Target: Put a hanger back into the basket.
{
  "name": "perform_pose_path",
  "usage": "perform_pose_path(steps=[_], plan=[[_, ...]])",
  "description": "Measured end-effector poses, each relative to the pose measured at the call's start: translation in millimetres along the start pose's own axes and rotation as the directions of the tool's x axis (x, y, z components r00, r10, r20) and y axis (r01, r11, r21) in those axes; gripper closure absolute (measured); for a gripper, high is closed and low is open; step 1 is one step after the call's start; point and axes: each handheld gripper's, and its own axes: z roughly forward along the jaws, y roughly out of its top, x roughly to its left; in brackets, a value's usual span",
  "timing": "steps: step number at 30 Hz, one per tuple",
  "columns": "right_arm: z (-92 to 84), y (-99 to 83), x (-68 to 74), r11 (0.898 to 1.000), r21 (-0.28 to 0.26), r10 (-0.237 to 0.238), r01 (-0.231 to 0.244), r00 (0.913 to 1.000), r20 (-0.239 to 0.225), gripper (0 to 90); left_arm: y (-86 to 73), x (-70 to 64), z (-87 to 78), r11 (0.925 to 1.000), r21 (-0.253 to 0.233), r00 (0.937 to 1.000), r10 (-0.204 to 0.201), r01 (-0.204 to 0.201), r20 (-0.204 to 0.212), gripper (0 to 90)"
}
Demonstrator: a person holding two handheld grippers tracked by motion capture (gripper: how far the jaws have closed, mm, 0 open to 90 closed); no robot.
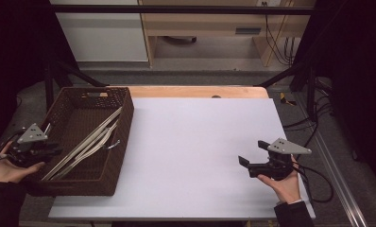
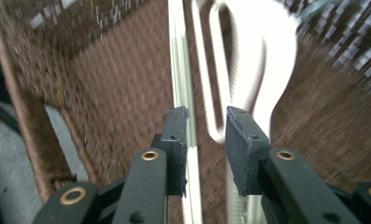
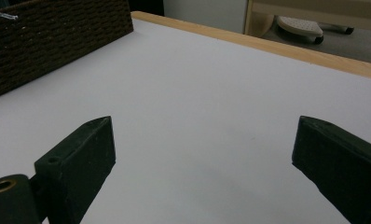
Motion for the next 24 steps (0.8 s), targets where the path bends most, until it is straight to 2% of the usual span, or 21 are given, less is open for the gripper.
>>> perform_pose_path(steps=[3, 4, 5, 7, 8, 9, 10, 12, 13, 15, 19, 22, 24], plan=[[0.7, 2.9, 1.3, 1.000, -0.011, -0.001, 0.001, 1.0000, 0.001, 6.0, 12.1, -7.0, -9.5, 0.9976, -0.069, 0.9999, -0.012, 0.011, -0.003, 57.3], [0.8, 3.9, 1.5, 1.000, -0.014, -0.004, 0.004, 1.0000, -0.001, 6.0, 15.9, -12.5, -9.9, 0.9919, -0.120, 0.9991, -0.042, 0.041, -0.001, 53.6], [1.1, 5.0, 2.1, 1.000, -0.019, -0.003, 0.003, 1.0000, 0.001, 5.9, 19.9, -16.6, -11.4, 0.9878, -0.146, 0.9986, -0.052, 0.053, 0.006, 50.9], [1.8, 7.1, 2.8, 1.000, -0.028, -0.003, 0.003, 1.0000, 0.003, 5.6, 26.4, -25.4, -12.3, 0.9759, -0.204, 0.9970, -0.074, 0.077, 0.022, 45.5], [1.9, 7.9, 3.1, 1.000, -0.031, -0.003, 0.003, 1.0000, 0.005, 5.5, 30.6, -31.1, -13.1, 0.9678, -0.234, 0.9955, -0.083, 0.092, 0.046, 42.4], [2.3, 8.9, 3.5, 0.999, -0.039, 0.000, 0.000, 1.0000, 0.009, 5.3, 33.6, -36.9, -12.8, 0.9577, -0.265, 0.9930, -0.097, 0.112, 0.068, 39.5], [2.4, 9.6, 3.5, 0.999, -0.043, -0.001, 0.002, 0.9999, 0.011, 4.9, 37.1, -45.8, -11.5, 0.9435, -0.306, 0.9909, -0.107, 0.127, 0.082, 36.2], [2.1, 10.5, 3.5, 0.999, -0.051, 0.000, 0.001, 0.9999, 0.014, 4.7, 41.7, -59.2, -9.7, 0.9324, -0.339, 0.9910, -0.103, 0.126, 0.086, 28.6], [1.8, 10.8, 3.8, 0.998, -0.058, 0.003, -0.002, 0.9999, 0.016, 4.7, 43.4, -64.9, -9.1, 0.9293, -0.349, 0.9917, -0.097, 0.121, 0.085, 25.5], [0.4, 10.8, 3.5, 0.998, -0.064, 0.002, -0.001, 0.9998, 0.019, 4.5, 47.8, -81.5, -6.0, 0.9154, -0.380, 0.9895, -0.099, 0.132, 0.105, 18.4], [-2.7, 10.7, 3.3, 0.997, -0.074, 0.000, 0.001, 0.9998, 0.019, 3.6, 49.8, -108.6, 0.3, 0.8885, -0.430, 0.9852, -0.115, 0.159, 0.128, 12.5], [-5.7, 9.8, 3.6, 0.997, -0.078, -0.002, 0.004, 0.9998, 0.019, 3.2, 47.8, -123.3, 5.9, 0.8735, -0.452, 0.9821, -0.132, 0.179, 0.134, 10.2], [-7.3, 8.5, 3.1, 0.997, -0.079, 0.001, 0.000, 0.9998, 0.022, 2.5, 45.5, -130.8, 11.3, 0.8714, -0.452, 0.9801, -0.145, 0.191, 0.136, 9.6]])
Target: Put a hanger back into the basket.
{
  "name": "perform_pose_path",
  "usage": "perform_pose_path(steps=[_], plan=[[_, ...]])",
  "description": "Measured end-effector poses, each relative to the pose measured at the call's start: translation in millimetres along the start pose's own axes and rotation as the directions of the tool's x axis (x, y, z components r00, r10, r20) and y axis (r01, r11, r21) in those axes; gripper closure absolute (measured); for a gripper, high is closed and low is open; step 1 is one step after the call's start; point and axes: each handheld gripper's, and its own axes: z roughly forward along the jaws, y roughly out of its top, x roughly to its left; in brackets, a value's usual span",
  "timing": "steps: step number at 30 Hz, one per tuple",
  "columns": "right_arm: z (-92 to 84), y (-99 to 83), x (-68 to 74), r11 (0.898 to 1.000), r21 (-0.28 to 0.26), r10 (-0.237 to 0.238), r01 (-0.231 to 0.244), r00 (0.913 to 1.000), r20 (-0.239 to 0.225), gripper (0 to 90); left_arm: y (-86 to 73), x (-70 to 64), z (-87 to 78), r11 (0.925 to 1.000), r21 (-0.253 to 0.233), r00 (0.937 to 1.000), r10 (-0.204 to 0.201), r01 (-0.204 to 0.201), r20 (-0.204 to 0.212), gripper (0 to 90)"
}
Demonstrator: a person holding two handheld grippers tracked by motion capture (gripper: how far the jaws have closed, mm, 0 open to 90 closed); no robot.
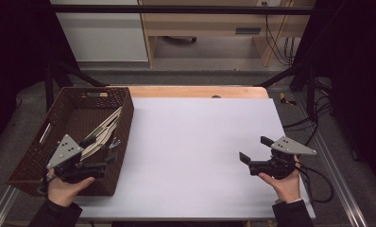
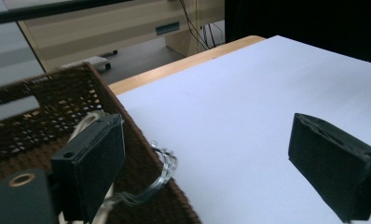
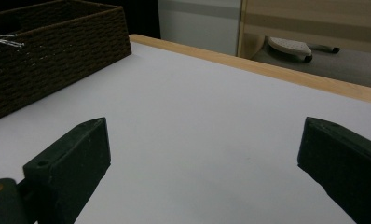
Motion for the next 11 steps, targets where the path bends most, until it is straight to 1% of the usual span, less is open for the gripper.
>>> perform_pose_path(steps=[1, 3, 4, 5, 6, 7, 8, 9, 10, 11], plan=[[-0.9, -1.1, -0.2, 1.000, -0.002, 0.003, -0.003, 1.0000, 0.004, 2.5, -2.8, -2.5, 1.8, 1.0000, -0.001, 1.0000, 0.003, -0.003, -0.008, 9.3], [-3.0, -3.9, -0.9, 1.000, -0.006, 0.012, -0.012, 0.9999, 0.007, 2.0, -8.5, -6.4, 5.7, 1.0000, 0.004, 1.0000, -0.008, 0.008, -0.003, 8.6], [-3.5, -4.8, -0.7, 1.000, -0.011, 0.026, -0.026, 0.9996, 0.007, 2.0, -10.8, -8.2, 7.1, 0.9999, -0.002, 0.9999, -0.014, 0.014, 0.001, 8.4], [-4.0, -6.0, -1.0, 1.000, -0.011, 0.030, -0.030, 0.9995, 0.006, 2.0, -12.1, -9.6, 8.2, 1.0000, 0.001, 1.0000, -0.009, 0.009, -0.002, 8.5], [-4.1, -6.9, -1.4, 1.000, -0.009, 0.028, -0.028, 0.9996, 0.005, 1.9, -13.0, -11.8, 10.7, 0.9999, 0.015, 1.0000, 0.003, -0.004, 0.004, 8.4], [-3.9, -8.0, -1.4, 1.000, -0.007, 0.024, -0.024, 0.9997, 0.008, 1.9, -13.2, -13.3, 12.4, 0.9998, 0.020, 0.9999, 0.009, -0.009, 0.006, 7.9], [-3.6, -8.8, -1.3, 1.000, -0.004, 0.018, -0.018, 0.9998, 0.006, 1.9, -13.4, -14.4, 13.2, 0.9998, 0.017, 1.0000, 0.008, -0.008, 0.002, 8.0], [-3.1, -9.2, -0.9, 1.000, -0.003, 0.022, -0.022, 0.9997, 0.005, 1.9, -14.2, -16.0, 14.6, 0.9999, 0.010, 0.9999, -0.006, 0.005, 0.013, 8.0], [-2.5, -9.8, -0.3, 1.000, -0.004, 0.022, -0.022, 0.9997, 0.004, 1.9, -14.9, -17.1, 15.9, 0.9999, 0.014, 0.9998, -0.004, 0.004, 0.019, 8.1], [-2.1, -10.1, -0.2, 1.000, -0.002, 0.020, -0.020, 0.9998, 0.001, 1.9, -15.5, -18.1, 16.6, 0.9998, 0.019, 0.9999, 0.004, -0.004, 0.015, 7.8]])
